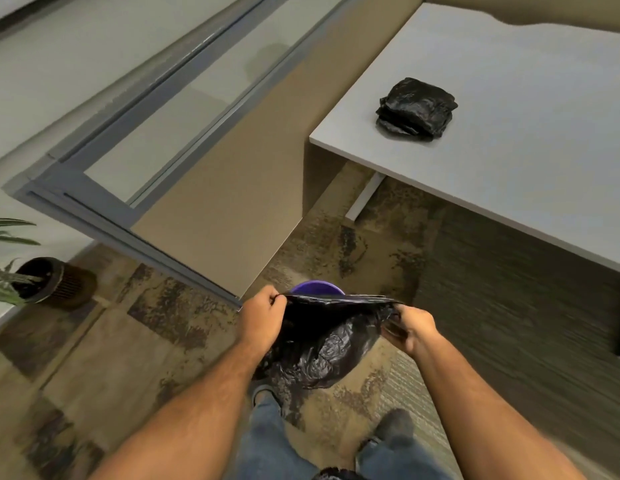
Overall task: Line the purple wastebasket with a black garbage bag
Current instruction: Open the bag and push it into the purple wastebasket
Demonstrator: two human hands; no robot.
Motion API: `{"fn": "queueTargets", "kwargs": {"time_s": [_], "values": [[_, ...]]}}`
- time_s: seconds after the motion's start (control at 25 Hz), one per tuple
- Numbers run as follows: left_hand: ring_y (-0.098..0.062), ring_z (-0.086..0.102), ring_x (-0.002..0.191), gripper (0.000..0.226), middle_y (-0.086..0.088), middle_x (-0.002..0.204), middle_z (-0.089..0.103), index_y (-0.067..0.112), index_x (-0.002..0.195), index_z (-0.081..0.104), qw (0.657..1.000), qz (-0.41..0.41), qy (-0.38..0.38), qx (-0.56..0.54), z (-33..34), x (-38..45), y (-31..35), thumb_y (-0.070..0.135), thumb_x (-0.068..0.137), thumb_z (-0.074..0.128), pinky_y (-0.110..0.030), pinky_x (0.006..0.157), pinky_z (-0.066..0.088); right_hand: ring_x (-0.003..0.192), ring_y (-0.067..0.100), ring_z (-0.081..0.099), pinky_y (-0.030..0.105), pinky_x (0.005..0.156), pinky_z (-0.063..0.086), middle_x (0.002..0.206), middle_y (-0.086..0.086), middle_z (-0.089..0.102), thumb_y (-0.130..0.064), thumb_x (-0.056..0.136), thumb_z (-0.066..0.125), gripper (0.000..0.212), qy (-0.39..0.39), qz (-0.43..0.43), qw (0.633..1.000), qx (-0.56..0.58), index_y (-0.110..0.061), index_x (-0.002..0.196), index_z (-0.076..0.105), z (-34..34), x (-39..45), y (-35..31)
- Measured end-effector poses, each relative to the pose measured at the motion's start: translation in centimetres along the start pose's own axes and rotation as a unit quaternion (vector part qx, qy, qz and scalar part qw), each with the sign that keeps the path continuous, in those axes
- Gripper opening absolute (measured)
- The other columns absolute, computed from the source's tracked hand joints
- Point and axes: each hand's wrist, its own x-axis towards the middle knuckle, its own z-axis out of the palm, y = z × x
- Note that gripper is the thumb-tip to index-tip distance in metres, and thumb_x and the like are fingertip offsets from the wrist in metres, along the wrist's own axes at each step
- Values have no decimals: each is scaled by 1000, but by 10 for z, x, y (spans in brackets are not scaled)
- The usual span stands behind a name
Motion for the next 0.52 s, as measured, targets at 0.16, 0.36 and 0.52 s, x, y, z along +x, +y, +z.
{"fn": "queueTargets", "kwargs": {"time_s": [0.16,0.36,0.52], "values": [[-19,61,66,23,7,67,64,25,78,55,1000,17,-1,15,24,37,-34,25,100,55,-32,55,41,52,18,61,36,57,63,74,8,71,-15,106,62,15,-18,69,997,-2,-11,93,69,2,35,20],[-29,69,82,17,-5,81,72,19,93,67,997,36,-63,-1,66,100,-89,20,105,54,-45,74,57,58,24,78,64,66,62,71,9,78,-4,114,37,33,-32,148,975,160,-15,99,64,29,93,56],[-26,68,81,18,-2,81,72,21,97,67,995,54,-78,-6,97,146,-126,25,107,52,-43,73,57,64,24,70,44,81,63,79,13,72,13,107,28,43,-2,143,953,266,-9,93,63,66,136,76]]}}
